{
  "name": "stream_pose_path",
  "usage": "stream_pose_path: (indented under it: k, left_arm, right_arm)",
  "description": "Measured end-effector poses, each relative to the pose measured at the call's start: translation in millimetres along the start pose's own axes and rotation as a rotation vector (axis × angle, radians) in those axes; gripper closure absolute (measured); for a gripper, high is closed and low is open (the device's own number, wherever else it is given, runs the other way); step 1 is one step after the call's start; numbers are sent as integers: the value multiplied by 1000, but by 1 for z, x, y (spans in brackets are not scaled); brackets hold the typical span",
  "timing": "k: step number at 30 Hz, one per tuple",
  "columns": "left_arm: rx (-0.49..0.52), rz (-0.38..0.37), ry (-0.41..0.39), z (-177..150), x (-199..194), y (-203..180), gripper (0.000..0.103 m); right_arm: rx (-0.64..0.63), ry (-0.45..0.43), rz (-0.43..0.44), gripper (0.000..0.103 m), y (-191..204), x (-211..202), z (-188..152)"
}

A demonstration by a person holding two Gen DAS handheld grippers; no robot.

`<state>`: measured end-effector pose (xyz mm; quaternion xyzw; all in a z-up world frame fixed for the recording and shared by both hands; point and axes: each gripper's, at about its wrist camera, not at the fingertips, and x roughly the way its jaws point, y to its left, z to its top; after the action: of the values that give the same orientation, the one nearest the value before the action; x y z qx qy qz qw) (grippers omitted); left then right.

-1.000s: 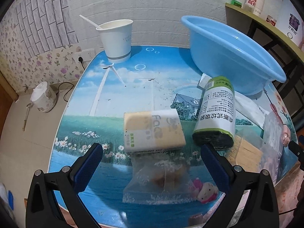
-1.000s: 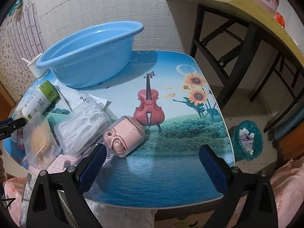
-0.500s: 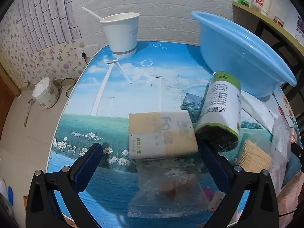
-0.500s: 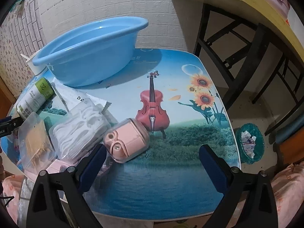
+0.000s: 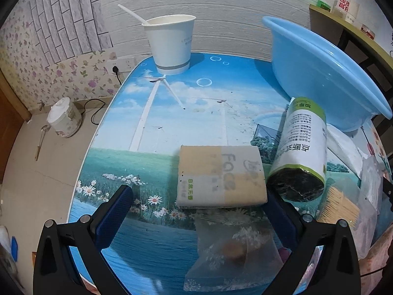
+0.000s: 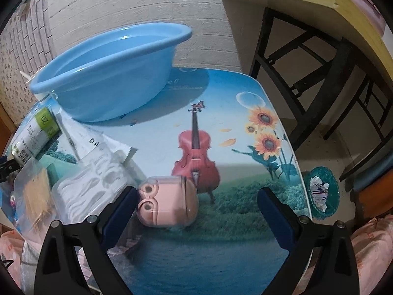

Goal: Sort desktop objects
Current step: 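Close the right gripper on the pink box while the left gripper approaches the tissue pack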

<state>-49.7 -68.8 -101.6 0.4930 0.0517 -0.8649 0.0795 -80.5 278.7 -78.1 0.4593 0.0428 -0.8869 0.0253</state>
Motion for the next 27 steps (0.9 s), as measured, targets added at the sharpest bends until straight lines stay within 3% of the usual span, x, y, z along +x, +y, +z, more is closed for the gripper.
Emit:
stream_pose_path:
  k: [9, 14, 27]
  left_arm:
    - [13, -23, -1, -3, -2, -8, 0]
    - [15, -19, -3, -6, -3, -12, 0]
    - [-10, 8, -14, -6, -3, -8, 0]
  right_arm:
    - [30, -30, 28, 4, -13, -6, 1]
    - [26, -21, 51, 12, -13, -7, -1]
    - [-35, -33, 82, 15, -3, -9, -2]
